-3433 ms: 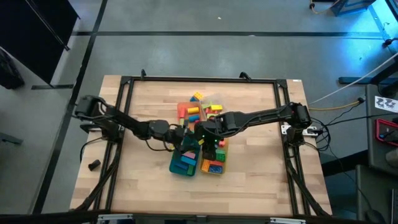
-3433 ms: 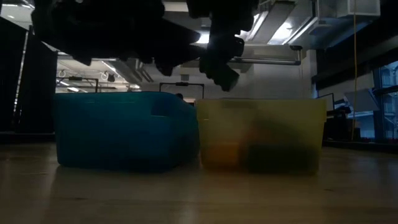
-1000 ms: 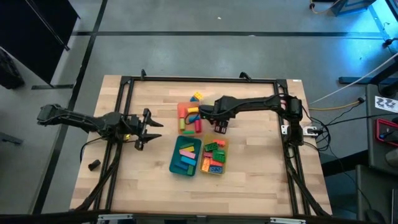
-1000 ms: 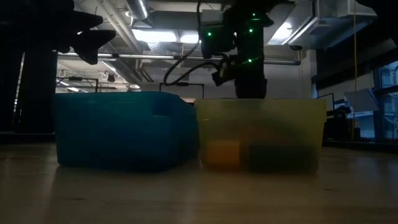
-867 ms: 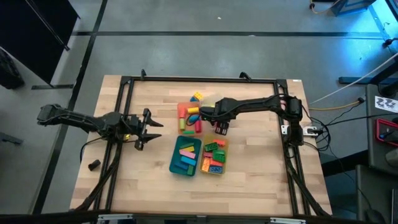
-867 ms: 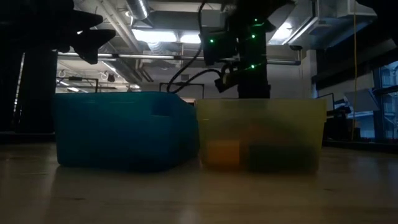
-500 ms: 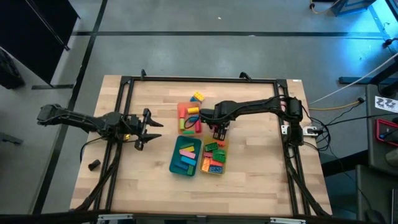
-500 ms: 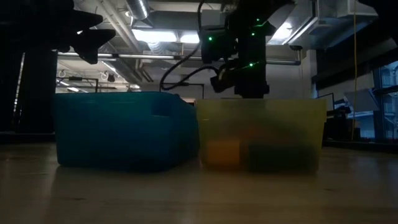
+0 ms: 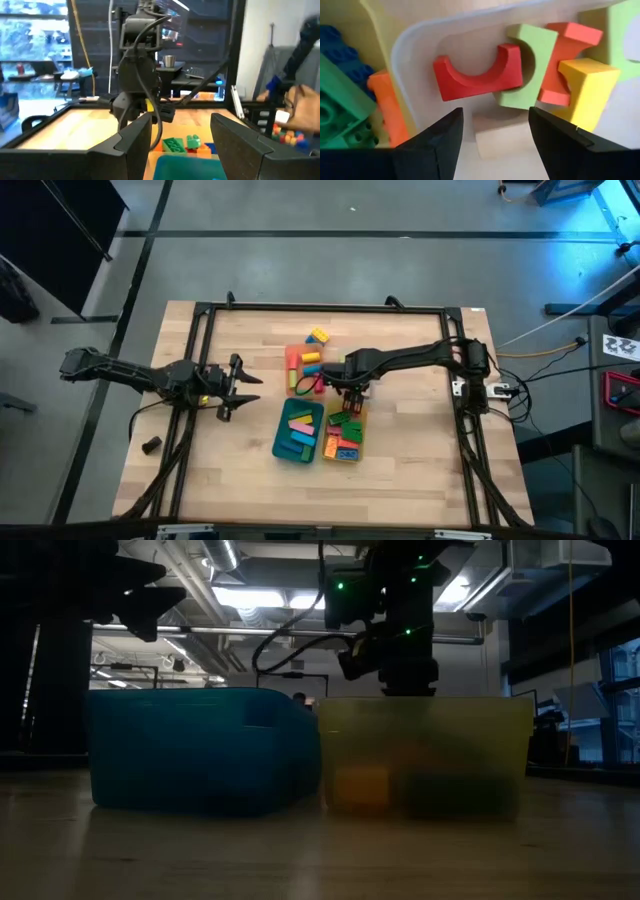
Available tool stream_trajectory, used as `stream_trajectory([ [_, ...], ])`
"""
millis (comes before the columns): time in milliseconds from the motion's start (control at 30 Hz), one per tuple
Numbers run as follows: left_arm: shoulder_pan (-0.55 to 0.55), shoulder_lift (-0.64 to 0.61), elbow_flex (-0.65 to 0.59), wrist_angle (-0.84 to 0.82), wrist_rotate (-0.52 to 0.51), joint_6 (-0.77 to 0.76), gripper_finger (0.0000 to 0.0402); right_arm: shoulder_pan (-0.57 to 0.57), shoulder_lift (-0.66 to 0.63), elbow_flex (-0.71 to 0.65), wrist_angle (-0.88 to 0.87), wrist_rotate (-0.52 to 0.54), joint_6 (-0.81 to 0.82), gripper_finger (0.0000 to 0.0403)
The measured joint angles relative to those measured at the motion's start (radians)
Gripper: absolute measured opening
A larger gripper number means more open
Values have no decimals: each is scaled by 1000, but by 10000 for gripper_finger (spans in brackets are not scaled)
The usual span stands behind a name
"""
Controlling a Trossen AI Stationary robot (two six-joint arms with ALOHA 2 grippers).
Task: Sort blocks by size
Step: Adjust the transparent bin, then put the yellow game piece into the yellow bin
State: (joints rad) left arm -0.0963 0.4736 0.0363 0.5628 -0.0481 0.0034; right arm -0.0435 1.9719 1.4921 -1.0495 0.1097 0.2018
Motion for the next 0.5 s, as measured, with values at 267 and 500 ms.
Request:
stream_trajectory([
  [267,56,4,10,-12,-135,-81,194,-2,-149,1,2,30,0,225],
  [500,224,82,176,-235,-218,-115,194,-13,-261,1,72,290,-67,225],
])
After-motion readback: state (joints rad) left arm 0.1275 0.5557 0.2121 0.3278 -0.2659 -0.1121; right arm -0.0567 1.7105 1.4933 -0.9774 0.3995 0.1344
